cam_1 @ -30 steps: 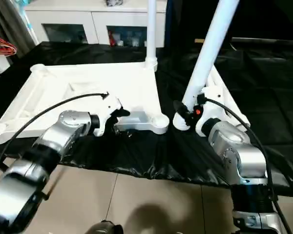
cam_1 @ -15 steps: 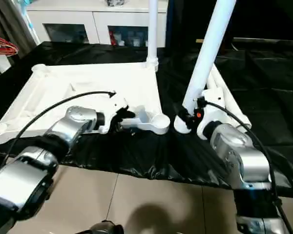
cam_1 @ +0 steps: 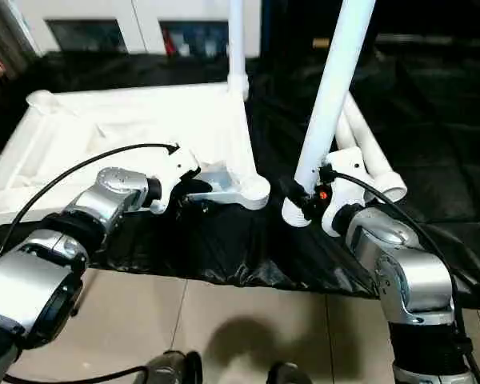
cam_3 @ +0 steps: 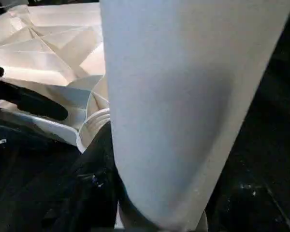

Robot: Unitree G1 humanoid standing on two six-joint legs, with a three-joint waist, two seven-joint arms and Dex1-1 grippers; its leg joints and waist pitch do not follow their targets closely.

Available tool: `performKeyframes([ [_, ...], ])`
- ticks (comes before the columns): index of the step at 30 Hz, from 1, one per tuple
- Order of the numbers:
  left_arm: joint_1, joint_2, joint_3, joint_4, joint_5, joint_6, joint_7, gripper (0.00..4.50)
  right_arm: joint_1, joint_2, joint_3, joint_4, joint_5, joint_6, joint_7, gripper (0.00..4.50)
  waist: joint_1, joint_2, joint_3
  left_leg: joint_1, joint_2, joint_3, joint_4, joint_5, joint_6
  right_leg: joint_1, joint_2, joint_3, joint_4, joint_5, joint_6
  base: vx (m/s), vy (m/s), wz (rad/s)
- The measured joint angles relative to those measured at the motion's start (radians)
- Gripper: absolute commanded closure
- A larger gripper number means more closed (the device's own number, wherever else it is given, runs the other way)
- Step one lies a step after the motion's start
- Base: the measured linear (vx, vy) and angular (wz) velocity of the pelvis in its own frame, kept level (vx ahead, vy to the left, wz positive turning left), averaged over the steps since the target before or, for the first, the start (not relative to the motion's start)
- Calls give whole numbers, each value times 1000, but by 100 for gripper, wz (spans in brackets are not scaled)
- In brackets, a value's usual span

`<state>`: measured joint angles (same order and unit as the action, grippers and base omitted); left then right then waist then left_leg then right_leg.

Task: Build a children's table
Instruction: Insert table leg to table base

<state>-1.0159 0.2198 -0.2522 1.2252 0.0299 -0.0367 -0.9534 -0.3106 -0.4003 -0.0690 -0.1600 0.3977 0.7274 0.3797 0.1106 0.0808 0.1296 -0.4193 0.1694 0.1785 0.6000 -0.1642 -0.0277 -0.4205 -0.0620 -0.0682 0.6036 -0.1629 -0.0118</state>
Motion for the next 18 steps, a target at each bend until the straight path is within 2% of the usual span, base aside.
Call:
performKeyframes([
  [3,-3,3,10,0,4,1,-1,249,-1,-3,0,-16,0,12,1,260,-1,0,0,-1,0,0,-1,3,5,0,1,0,-3,-3,-2,18,0,-1],
  [4,-3,4,15,0,4,1,-1,275,-4,-4,0,-18,0,12,1,260,-2,0,0,-1,0,0,-1,3,5,0,1,0,-4,-4,-3,0,0,0],
  [7,-6,10,22,0,3,2,-13,286,-13,-10,0,-19,1,12,9,260,-6,-1,0,-1,0,1,-3,2,6,1,1,0,-7,-4,-3,0,0,0],
  [8,-6,12,23,0,3,2,-21,302,-18,-13,0,-19,1,12,13,260,-8,-1,1,-1,0,2,-3,2,6,1,1,0,-8,-5,-3,0,0,0],
  [10,-6,17,28,0,2,3,-33,302,-25,-15,0,-19,1,12,19,260,-10,-2,1,-1,0,2,-3,2,6,0,1,0,-8,-5,-3,0,0,0],
  [11,-6,22,32,0,2,6,-40,325,-30,-16,0,-18,1,12,21,260,-11,-3,2,-1,0,2,-4,2,6,0,1,0,-8,-5,-3,0,0,0],
  [18,-6,58,40,-2,3,15,-94,367,-37,-25,3,-13,-1,12,42,260,-12,-8,5,-1,1,3,-4,2,5,1,0,1,-8,-4,-3,0,0,0],
])
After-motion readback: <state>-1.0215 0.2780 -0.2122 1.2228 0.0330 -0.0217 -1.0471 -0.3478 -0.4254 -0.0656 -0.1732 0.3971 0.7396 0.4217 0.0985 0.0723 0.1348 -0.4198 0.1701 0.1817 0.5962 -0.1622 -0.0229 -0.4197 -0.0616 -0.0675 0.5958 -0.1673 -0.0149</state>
